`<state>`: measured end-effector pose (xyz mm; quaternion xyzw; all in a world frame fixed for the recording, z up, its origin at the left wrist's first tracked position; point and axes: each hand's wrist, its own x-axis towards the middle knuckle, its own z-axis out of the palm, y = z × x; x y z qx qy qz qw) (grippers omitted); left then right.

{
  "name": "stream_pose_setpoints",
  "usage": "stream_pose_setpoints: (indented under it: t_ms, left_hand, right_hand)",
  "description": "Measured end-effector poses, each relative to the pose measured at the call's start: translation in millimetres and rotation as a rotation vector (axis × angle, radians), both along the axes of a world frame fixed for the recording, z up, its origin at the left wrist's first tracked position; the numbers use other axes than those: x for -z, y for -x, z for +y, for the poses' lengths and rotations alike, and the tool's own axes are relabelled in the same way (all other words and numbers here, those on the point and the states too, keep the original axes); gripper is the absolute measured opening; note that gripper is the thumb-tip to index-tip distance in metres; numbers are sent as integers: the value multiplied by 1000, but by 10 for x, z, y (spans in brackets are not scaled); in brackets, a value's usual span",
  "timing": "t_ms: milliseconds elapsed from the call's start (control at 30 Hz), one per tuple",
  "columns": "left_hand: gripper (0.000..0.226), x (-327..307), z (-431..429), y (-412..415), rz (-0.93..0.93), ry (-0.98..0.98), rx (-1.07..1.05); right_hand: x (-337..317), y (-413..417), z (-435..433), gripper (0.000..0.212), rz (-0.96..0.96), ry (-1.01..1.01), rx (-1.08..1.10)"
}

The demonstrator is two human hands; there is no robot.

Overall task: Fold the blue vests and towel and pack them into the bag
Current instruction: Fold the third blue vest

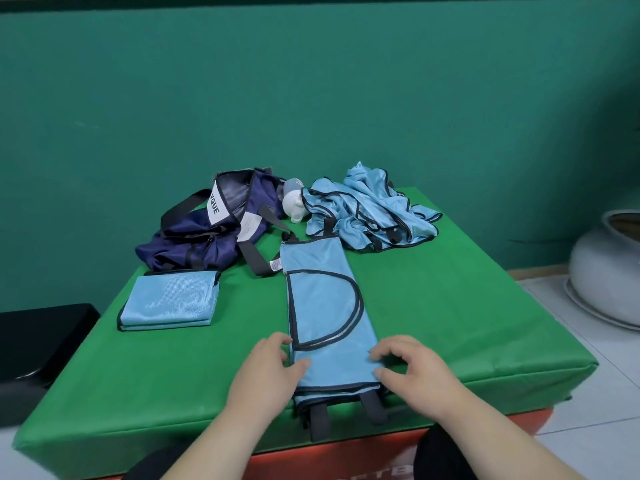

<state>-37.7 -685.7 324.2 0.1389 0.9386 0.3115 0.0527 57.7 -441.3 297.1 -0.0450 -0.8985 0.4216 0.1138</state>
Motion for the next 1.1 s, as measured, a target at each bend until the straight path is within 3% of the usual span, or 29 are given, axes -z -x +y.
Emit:
stream_pose_setpoints:
  t_ms: [67,167,333,533,733,933,1100]
  left_hand:
    - [37,93,-73,-33,149,-45,64]
    - [21,188,-209,-54,322,-79,350]
    - [31,313,-379,-26,268,-27,649]
    - [40,416,-390,39,326,16,670]
    - [24,397,-341,114,394,0,650]
    - [34,432,-310,163,271,-133,457]
    - [54,413,-328,214,155,-219,478]
  right_hand:
    - [-30,-36,33,30,10,-13,-26]
    - [-64,-107,88,33,31,-33,-94]
    - [-25,-167,132,40,24,-86,-200]
    - [10,-146,115,53,23,-333,-290]
    - [77,-42,80,57,72,-488,-307]
    - [74,57,77,33,235,-448,-292]
    - [26,118,38,29,290,-273,-207]
